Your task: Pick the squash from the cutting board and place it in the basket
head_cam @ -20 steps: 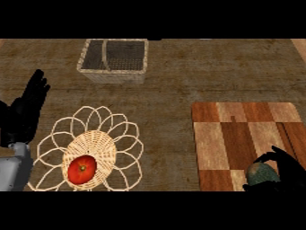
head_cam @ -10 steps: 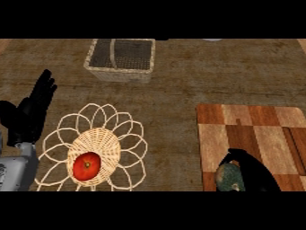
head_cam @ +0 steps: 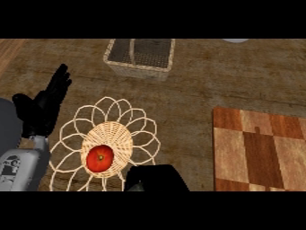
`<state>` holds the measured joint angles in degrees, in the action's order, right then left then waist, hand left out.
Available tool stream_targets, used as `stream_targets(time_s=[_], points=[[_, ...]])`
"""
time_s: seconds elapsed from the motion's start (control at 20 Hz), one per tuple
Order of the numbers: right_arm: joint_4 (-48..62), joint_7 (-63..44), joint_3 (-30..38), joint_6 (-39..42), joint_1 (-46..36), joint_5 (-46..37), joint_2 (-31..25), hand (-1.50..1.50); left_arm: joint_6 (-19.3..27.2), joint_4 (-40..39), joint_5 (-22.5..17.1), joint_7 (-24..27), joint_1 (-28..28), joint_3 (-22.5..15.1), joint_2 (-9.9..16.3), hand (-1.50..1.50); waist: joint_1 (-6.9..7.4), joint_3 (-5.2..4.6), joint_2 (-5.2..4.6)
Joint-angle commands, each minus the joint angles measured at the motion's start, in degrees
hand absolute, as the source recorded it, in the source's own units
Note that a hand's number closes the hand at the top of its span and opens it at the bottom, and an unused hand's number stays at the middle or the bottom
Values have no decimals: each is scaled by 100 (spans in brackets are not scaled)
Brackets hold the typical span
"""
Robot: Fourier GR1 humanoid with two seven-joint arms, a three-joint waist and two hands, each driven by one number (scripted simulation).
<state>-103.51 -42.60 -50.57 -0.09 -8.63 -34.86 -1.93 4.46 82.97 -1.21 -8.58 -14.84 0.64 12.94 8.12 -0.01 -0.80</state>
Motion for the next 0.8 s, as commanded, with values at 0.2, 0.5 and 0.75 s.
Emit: stream_targets(time_s=[0.2, 0.5, 0.75], points=[[10, 670, -963, -2313, -1031, 550, 179, 150, 43, -36, 10, -147, -127, 138, 130, 0, -176, 9, 53], [163, 92, -981, -3258, -2118, 374, 177, 150, 25, -100, -2, 16, 64, 112, 47, 0, -211, -24, 100], [280, -1066, -606, -3351, -3492, 643, 188, 150, 87, -349, 39, 59, -46, 126, -17, 0, -315, -45, 105]])
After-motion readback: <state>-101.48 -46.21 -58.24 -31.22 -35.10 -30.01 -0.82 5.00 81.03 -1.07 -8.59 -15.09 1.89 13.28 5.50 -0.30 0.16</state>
